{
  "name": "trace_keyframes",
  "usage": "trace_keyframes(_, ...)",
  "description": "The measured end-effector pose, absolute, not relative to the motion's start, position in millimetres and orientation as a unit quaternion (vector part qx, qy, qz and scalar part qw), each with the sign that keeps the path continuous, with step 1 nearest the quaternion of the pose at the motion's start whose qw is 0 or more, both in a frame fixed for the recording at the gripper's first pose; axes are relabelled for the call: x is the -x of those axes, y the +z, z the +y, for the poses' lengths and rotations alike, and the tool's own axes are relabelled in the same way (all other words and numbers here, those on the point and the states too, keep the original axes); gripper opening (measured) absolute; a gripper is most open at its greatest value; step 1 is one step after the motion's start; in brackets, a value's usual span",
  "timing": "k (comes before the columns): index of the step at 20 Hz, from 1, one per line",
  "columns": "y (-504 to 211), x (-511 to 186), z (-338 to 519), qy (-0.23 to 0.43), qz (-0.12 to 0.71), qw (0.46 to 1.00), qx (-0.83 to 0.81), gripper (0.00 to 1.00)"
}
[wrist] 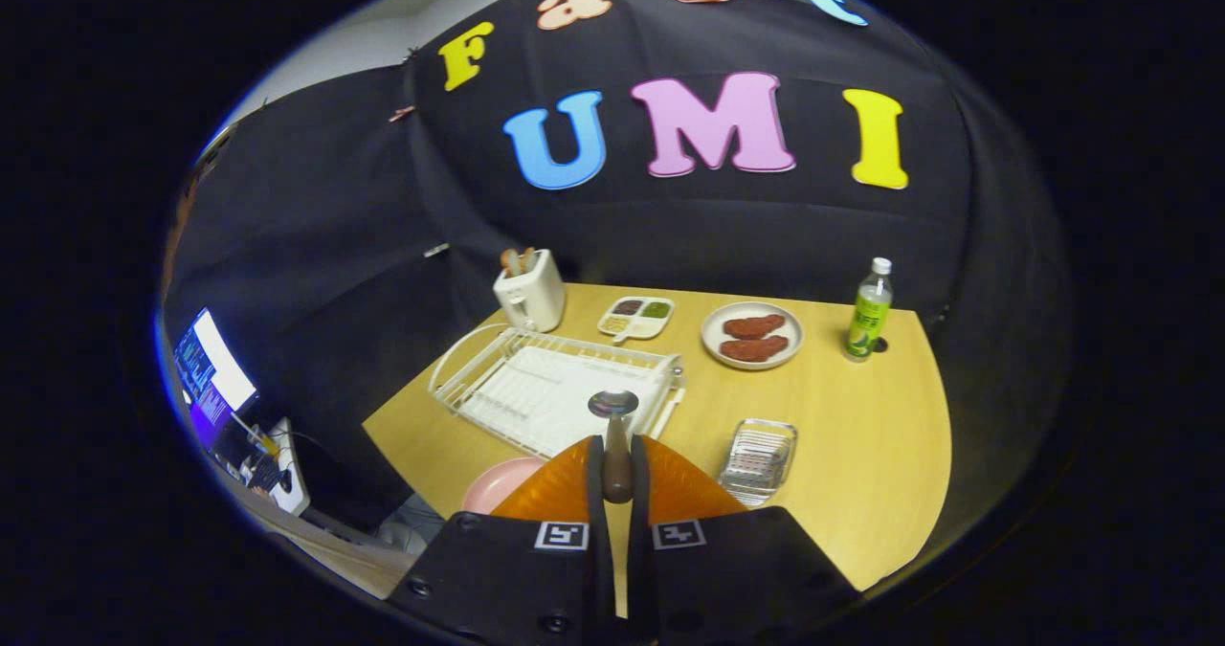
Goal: Take the plate from the dish rack, then take the spoon from the basket and place it into the plate.
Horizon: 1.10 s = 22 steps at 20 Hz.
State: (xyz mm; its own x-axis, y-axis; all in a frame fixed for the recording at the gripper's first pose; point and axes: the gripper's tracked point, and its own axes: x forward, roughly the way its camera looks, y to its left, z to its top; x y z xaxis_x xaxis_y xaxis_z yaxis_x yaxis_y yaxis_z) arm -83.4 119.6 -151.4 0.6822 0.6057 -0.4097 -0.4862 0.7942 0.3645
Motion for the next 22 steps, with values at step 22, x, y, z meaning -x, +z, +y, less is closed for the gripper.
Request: trace_keyframes(22,-308.8,142.4,252.0,0.406,0.355,0.842,0.025,0.10)
